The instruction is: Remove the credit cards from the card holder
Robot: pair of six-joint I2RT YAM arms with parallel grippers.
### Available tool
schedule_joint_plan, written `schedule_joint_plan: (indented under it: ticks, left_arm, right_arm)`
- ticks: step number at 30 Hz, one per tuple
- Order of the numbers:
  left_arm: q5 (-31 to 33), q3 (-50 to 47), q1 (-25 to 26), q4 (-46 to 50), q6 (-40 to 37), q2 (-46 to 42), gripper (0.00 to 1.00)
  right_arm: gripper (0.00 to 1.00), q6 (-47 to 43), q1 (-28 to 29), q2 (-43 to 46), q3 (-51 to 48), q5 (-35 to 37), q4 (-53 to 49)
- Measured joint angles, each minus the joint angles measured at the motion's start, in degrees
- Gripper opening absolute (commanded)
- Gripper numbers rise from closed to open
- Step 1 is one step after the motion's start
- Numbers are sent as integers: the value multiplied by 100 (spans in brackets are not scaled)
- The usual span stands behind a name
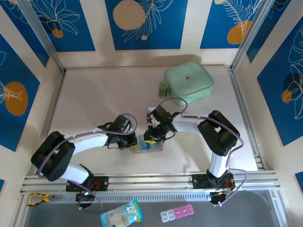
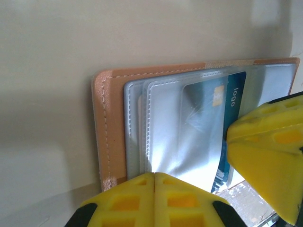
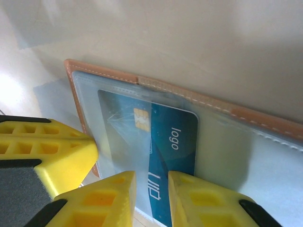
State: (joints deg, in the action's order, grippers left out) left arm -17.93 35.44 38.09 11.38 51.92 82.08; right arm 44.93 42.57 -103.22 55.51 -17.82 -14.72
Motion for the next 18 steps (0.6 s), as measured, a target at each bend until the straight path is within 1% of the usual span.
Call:
schedule_joint_plan:
  ticks: [8,18]
  left_arm:
    - [0,96,0,177,-42,-114,3]
    - [-39,203,37,127,-35,-92,2]
  right_arm:
    - [26,7,0,42,-2,9,-13]
    - [26,13,-146,516,-122,20,17]
